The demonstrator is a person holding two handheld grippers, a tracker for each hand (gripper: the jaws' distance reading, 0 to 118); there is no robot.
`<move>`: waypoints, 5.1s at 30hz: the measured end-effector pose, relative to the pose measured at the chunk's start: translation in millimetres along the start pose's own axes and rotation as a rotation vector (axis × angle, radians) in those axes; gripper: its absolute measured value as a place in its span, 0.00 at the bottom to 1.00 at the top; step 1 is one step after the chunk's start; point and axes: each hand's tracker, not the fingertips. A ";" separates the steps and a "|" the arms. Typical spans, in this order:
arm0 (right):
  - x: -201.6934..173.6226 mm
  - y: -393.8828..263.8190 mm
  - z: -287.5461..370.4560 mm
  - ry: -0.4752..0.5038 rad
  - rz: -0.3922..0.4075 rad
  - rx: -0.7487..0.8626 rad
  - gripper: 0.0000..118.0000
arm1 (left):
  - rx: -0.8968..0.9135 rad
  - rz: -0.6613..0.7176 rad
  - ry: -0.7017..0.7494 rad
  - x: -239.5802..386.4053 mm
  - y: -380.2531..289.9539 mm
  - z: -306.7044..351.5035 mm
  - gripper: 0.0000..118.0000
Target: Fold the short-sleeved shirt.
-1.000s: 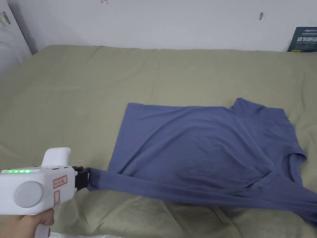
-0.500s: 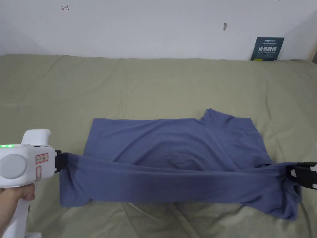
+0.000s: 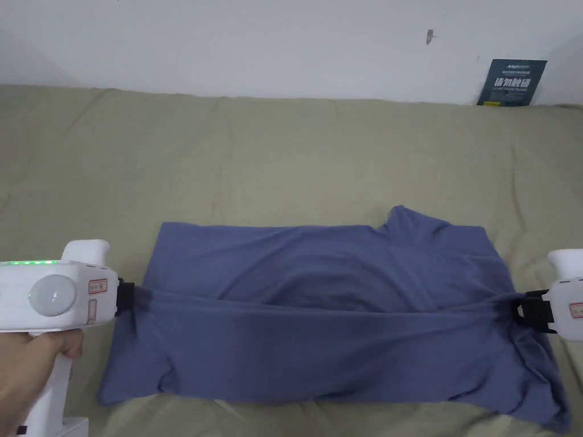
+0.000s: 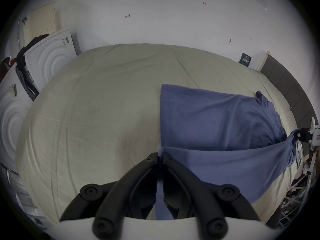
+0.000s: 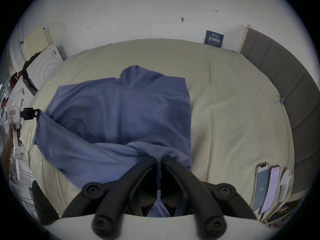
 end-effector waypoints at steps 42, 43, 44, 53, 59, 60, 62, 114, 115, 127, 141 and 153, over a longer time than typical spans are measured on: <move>-14.2 -134.8 59.9 0.049 -0.226 0.069 0.17 | -0.110 -0.028 -0.053 35.9 -91.0 64.2 0.10; -14.0 -133.6 58.7 0.032 -0.229 0.067 0.17 | -0.122 -0.032 -0.063 34.5 -89.4 62.6 0.10; -13.5 -133.3 55.7 0.023 -0.232 0.058 0.66 | -0.122 -0.033 -0.061 33.4 -89.3 61.7 0.10; -2.6 -116.6 2.5 0.022 -0.228 -0.039 0.46 | -0.130 -0.034 -0.057 33.2 -91.0 60.4 0.10; -5.8 -116.6 30.8 0.092 -0.142 -0.017 0.09 | -0.144 -0.033 -0.047 59.0 -82.8 86.3 0.10; -10.4 -120.5 40.2 0.057 -0.195 -0.002 0.09 | -0.145 -0.035 -0.043 60.9 -81.9 89.5 0.09; -10.8 -123.1 52.9 0.064 -0.198 0.011 0.09 | -0.154 -0.035 -0.035 28.4 -80.2 66.7 0.09; -8.8 -43.0 22.3 -0.045 -0.252 0.108 0.01 | -0.092 -0.028 0.063 35.8 18.1 -12.7 0.96; -5.6 -38.4 14.6 -0.063 -0.252 0.101 0.00 | -0.087 -0.026 0.071 36.1 19.5 -24.1 0.96; 18.1 -0.8 -15.2 -0.101 -0.224 0.058 0.01 | -0.099 -0.030 -0.016 42.2 34.9 -23.7 0.02; 43.1 10.9 -63.9 -0.075 -0.288 -0.093 0.97 | -0.107 -0.045 0.022 45.3 24.6 -27.6 0.02; 30.3 15.3 -55.4 0.002 -0.167 -0.026 0.02 | -0.121 -0.039 0.010 40.7 25.9 -26.2 0.02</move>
